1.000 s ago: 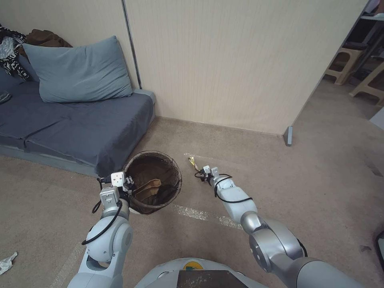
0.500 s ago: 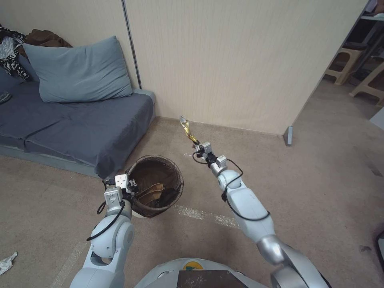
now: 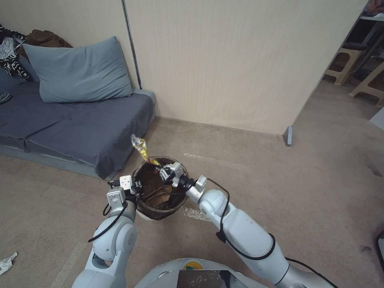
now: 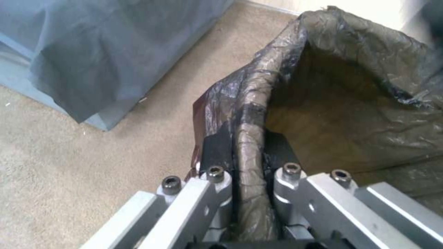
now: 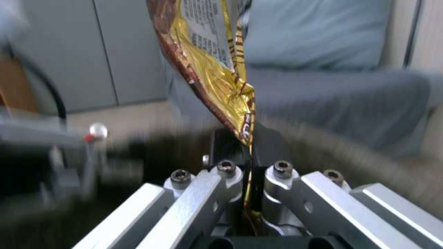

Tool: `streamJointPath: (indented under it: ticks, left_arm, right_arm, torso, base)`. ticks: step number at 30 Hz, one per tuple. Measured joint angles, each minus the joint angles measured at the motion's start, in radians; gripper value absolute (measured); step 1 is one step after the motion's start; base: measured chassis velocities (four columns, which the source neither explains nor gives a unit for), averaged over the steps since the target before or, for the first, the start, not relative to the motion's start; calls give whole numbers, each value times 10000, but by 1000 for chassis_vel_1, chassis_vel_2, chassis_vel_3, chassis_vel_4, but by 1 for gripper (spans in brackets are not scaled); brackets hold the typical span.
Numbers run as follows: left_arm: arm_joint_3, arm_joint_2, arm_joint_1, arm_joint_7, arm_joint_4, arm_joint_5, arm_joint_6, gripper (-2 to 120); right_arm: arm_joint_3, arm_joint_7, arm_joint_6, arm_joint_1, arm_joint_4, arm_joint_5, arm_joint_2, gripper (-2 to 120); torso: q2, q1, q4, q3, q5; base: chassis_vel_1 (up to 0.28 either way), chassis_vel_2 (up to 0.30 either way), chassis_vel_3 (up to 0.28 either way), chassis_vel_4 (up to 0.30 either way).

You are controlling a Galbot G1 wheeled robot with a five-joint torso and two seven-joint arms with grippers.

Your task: Pick up the trash bin, then pick up the garbage from the floor and place it into the trash bin.

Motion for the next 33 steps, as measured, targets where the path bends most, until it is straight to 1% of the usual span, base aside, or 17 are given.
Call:
streamJointPath:
  ticks: [5,11,21,23,24,27,28,31,32,33]
  left_arm:
    - [-54,-5,16,-3,-84,0,3,5]
    - [-79,-35,3,-9,-98,21,6,5]
    - [-167,-16,-90,-6,-80,18,6,5]
    - [-186,-11,-109,-6,-78,9,6,5]
    - [-186,-11,-109,-6,-78,9,6,5]
    - [-215,4,-125,-4,-39,-1,6,5]
    - [-215,4,-125,-4,-39,-1,6,5]
    - [-248,5,-162,-2,47,-6,5,5]
    - [-248,5,-162,-2,47,-6,5,5]
    - [-256,2,-174,-1,72,-12,5,5]
  right_arm:
    - [-196,27,112,-172,-733,-263,102,0]
    - [-76,21,343,-426,-1349,-568,199,0]
    - [192,-192,393,-554,-1281,-890,151,1]
    - [219,-186,401,-554,-1287,-962,179,10]
    - [219,-186,401,-554,-1287,-962,179,10]
    - [258,-188,403,-553,-1261,-1013,188,25]
    - [258,-188,403,-553,-1261,-1013,188,25]
    - [312,-188,401,-572,-1092,-1031,146,39]
    - [312,-188,401,-572,-1092,-1031,146,39]
    - [329,-190,394,-599,-996,-1031,116,44]
  torso:
    - [0,0,-3,0,0]
    - [0,0,-2,0,0]
    - [0,0,-2,1,1]
    - [0,0,-2,1,1]
    - [0,0,-2,1,1]
    - [0,0,-2,1,1]
    - [0,0,-2,1,1]
    - [0,0,-2,1,1]
    - [0,0,-2,1,1]
    - [0,0,-2,1,1]
  base:
    - [0,0,0,0]
    - [0,0,0,0]
    - [0,0,0,0]
    - [0,0,0,0]
    - [0,0,0,0]
    - [0,0,0,0]
    - [0,0,0,0]
    - [0,0,0,0]
    - [0,0,0,0]
    - [0,0,0,0]
